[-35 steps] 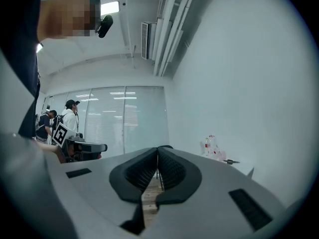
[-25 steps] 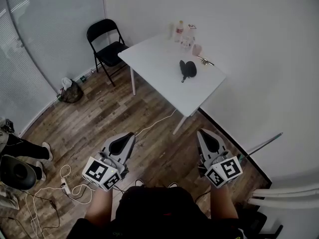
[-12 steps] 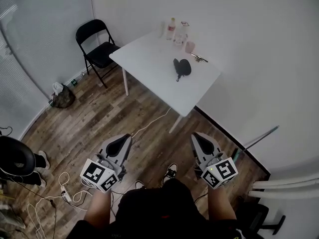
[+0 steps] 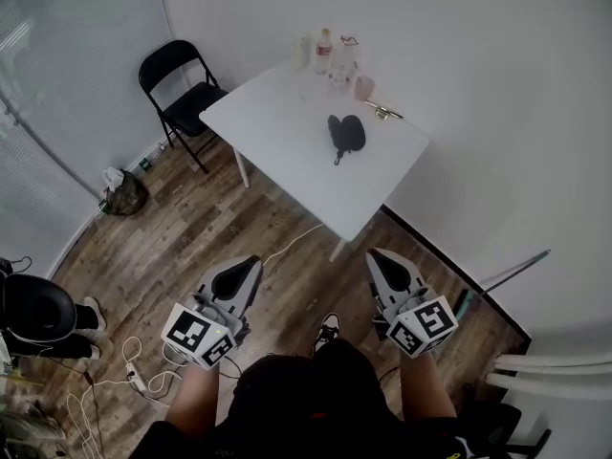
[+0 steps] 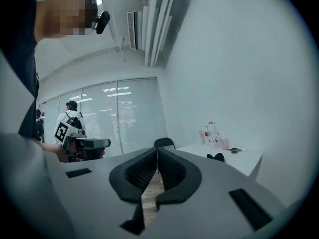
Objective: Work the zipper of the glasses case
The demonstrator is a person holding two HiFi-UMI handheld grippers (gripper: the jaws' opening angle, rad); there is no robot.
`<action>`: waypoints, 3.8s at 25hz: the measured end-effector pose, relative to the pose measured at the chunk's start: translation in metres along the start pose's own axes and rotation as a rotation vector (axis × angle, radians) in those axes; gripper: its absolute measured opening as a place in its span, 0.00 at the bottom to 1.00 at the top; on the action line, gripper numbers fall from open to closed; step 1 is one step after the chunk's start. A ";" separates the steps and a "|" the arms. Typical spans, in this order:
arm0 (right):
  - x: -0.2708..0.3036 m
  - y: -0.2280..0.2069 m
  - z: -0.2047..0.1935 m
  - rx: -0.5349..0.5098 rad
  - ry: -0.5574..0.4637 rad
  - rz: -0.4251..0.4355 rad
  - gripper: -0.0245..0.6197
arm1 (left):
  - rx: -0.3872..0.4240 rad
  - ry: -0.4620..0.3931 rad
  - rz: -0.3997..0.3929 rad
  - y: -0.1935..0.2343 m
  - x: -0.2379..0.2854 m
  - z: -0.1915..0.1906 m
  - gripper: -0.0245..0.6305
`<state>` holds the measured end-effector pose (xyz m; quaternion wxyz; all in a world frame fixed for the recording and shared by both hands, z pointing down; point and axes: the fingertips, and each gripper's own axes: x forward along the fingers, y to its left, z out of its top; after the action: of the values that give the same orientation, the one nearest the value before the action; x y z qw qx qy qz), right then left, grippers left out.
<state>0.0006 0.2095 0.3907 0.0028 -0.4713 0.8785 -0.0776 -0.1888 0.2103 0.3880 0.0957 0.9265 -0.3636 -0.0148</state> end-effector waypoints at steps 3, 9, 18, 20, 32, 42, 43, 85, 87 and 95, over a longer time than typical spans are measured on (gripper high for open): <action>0.007 -0.039 0.007 0.013 -0.007 0.006 0.07 | 0.019 0.008 0.012 0.000 0.037 0.009 0.08; -0.001 -0.120 0.016 0.049 -0.005 -0.007 0.07 | 0.040 0.022 0.028 -0.021 0.100 0.014 0.08; -0.001 -0.192 0.004 0.087 0.029 -0.015 0.07 | 0.024 0.053 0.039 -0.026 0.163 0.003 0.08; 0.003 -0.205 0.006 0.106 0.026 -0.031 0.07 | 0.029 0.045 0.048 -0.020 0.170 0.007 0.08; 0.054 -0.256 0.005 0.101 0.053 -0.112 0.07 | -0.012 0.051 -0.042 0.044 0.251 0.014 0.08; 0.167 -0.277 0.035 0.040 0.042 -0.198 0.07 | -0.070 0.025 -0.104 0.153 0.300 0.041 0.08; 0.176 -0.278 0.035 0.042 0.046 -0.209 0.07 | -0.076 0.027 -0.110 0.164 0.302 0.040 0.08; 0.356 -0.462 -0.216 0.091 0.720 -0.343 0.37 | -0.121 0.124 0.075 0.226 0.339 0.004 0.08; 0.358 -0.464 -0.228 0.104 0.747 -0.346 0.37 | -0.124 0.125 0.077 0.227 0.337 0.002 0.08; 0.353 -0.467 -0.234 0.159 0.747 -0.410 0.19 | -0.130 0.130 0.081 0.230 0.338 -0.002 0.08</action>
<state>0.1723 -0.3058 0.7105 -0.2945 -0.5739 0.6988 -0.3091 -0.0944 -0.1829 0.4469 0.1795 0.9019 -0.3920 0.0258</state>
